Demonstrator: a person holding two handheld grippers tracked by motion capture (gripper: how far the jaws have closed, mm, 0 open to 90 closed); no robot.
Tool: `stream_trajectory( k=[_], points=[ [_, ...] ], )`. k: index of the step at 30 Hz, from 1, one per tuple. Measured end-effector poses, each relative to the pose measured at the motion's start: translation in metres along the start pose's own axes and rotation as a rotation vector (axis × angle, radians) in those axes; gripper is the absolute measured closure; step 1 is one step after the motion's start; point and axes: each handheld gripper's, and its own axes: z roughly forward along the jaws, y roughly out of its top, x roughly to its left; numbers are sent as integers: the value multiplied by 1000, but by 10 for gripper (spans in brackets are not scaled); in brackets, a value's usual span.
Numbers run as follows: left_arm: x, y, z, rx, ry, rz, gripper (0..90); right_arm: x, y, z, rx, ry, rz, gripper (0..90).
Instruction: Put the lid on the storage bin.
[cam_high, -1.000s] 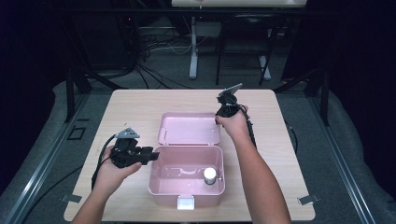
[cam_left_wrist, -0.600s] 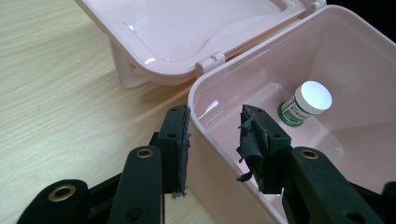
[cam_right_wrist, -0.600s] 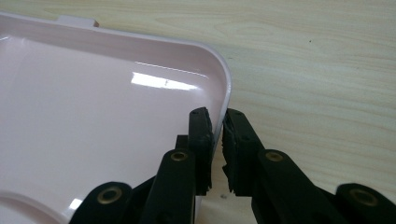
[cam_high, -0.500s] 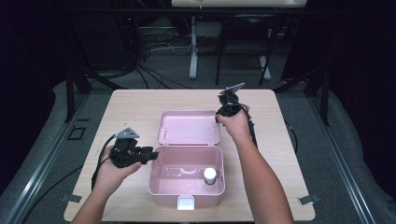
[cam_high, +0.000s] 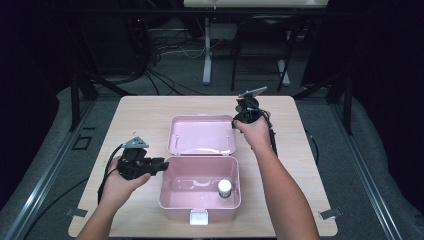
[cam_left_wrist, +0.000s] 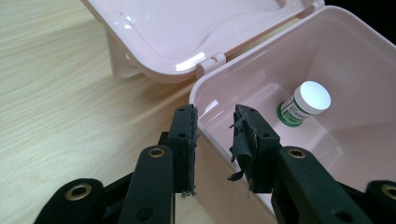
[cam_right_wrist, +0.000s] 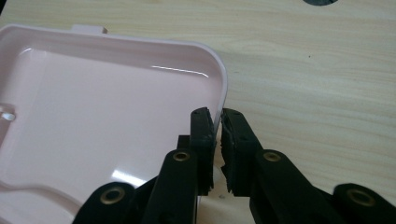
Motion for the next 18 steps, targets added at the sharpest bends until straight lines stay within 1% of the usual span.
stream_trajectory(
  k=[1, 3, 4, 5, 6, 7, 9, 10, 13, 14, 15, 17, 18],
  points=[
    [0, 0, 0, 1, -1, 3, 693, 0, 0, -2, -16, 7, -10, 900],
    [0, 0, 1, 0, -2, 1, 700, 1, 1, -9, -49, 43, 2, 900],
    [0, 0, 1, -3, 4, 2, 701, 3, 1, -11, -59, 53, 3, 900],
    [0, 0, 1, 3, 1, 2, 701, 4, 1, -12, -53, 54, -9, 900],
    [0, 0, 1, 4, 1, 3, 701, 6, 0, -11, -47, 28, -27, 900],
    [0, 0, 1, 4, 2, 3, 701, 6, 0, -10, -46, 22, -31, 900],
    [0, 0, 1, 8, 5, 9, 702, 4, -1, -6, -26, 13, -29, 866],
    [0, 0, 1, 9, 6, 9, 704, 4, -1, -4, -20, 1, -25, 849],
    [0, -1, 2, 11, 8, 5, 709, 2, -1, 1, 11, -21, -25, 823],
    [1, -1, 3, 20, 7, 5, 716, 0, -2, 4, 20, -23, -24, 802],
    [1, -1, 3, 19, 4, 1, 716, 0, -2, 6, 31, -18, -11, 789],
    [1, -1, 3, 19, 3, 0, 717, -1, -3, 9, 38, -17, -9, 789],
    [1, -1, 3, 19, 4, 3, 719, -3, -5, 14, 52, -17, -1, 781]
  ],
)
